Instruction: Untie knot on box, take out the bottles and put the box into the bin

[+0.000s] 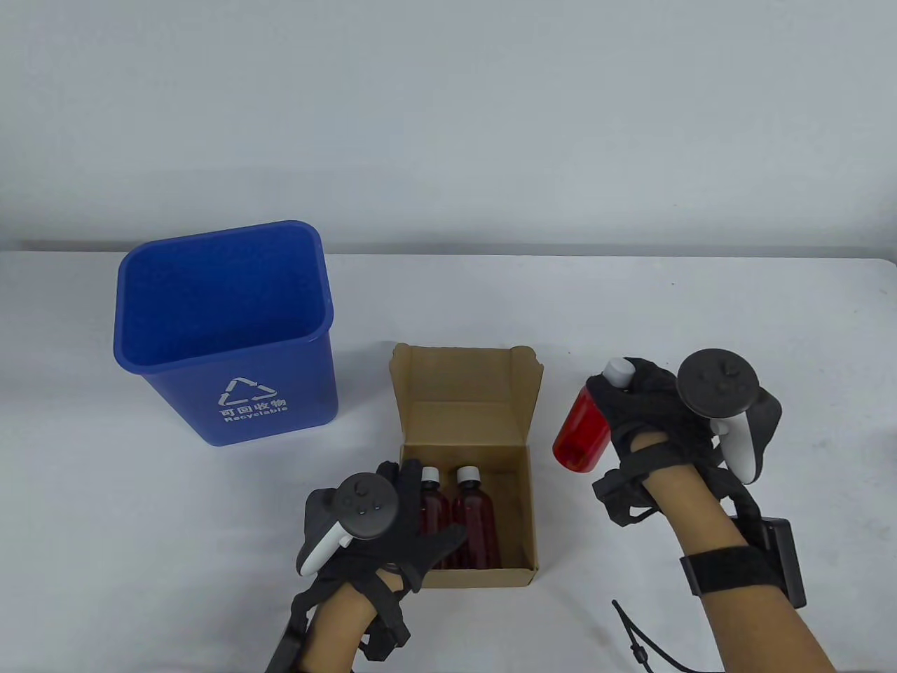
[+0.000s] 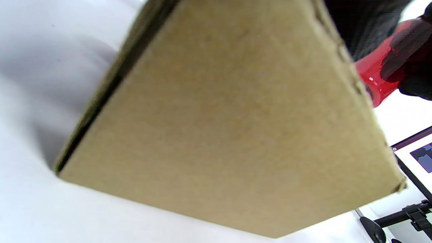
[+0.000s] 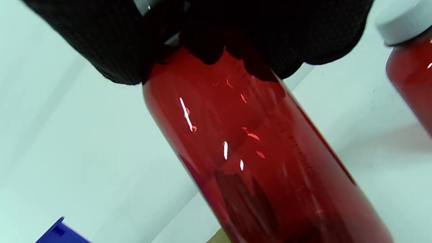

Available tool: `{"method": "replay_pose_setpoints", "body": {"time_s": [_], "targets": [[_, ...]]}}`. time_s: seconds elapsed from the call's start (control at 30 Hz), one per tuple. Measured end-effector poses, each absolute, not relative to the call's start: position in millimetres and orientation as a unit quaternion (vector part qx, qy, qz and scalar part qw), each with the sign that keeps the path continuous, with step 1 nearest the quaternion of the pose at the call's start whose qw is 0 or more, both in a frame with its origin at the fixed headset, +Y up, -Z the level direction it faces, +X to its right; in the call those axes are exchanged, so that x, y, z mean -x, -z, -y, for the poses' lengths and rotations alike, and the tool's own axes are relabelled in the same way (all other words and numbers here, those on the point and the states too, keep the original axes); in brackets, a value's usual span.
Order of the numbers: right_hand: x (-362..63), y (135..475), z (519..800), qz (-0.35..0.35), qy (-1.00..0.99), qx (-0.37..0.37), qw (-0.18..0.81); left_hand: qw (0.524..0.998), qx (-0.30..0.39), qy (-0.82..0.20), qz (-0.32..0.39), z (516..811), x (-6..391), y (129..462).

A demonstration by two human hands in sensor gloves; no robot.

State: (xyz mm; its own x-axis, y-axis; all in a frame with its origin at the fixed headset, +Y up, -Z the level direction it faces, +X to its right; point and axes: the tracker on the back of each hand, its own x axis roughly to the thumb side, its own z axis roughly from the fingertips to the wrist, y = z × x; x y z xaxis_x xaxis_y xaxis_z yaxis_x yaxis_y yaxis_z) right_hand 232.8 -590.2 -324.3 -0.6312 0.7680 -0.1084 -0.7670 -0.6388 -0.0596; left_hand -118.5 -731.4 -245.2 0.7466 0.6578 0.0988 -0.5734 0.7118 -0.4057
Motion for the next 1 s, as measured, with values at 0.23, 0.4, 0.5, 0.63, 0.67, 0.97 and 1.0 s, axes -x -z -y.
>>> {"method": "replay_pose_setpoints", "body": {"time_s": [0.23, 0.4, 0.5, 0.63, 0.67, 0.97, 1.0], "targets": [[-246, 331, 611, 0.064, -0.93, 0.047, 0.358, 0.916, 0.178, -0.337, 0.121, 732, 119, 245], [-244, 337, 646, 0.052, -0.946, 0.033, 0.317, 0.923, 0.156, -0.327, 0.13, 727, 120, 245], [-244, 340, 670, 0.049, -0.94, 0.034, 0.336, 0.929, 0.142, -0.318, 0.13, 722, 122, 244], [-244, 344, 689, 0.047, -0.934, 0.033, 0.352, 0.935, 0.135, -0.302, 0.13, 718, 123, 243], [-244, 345, 691, 0.052, -0.935, 0.033, 0.348, 0.936, 0.136, -0.299, 0.13, 717, 122, 242], [-248, 350, 705, 0.05, -0.939, 0.052, 0.335, 0.942, 0.156, -0.272, 0.124, 719, 121, 242], [-248, 350, 704, 0.049, -0.94, 0.052, 0.333, 0.943, 0.157, -0.267, 0.123, 720, 121, 243]]}}
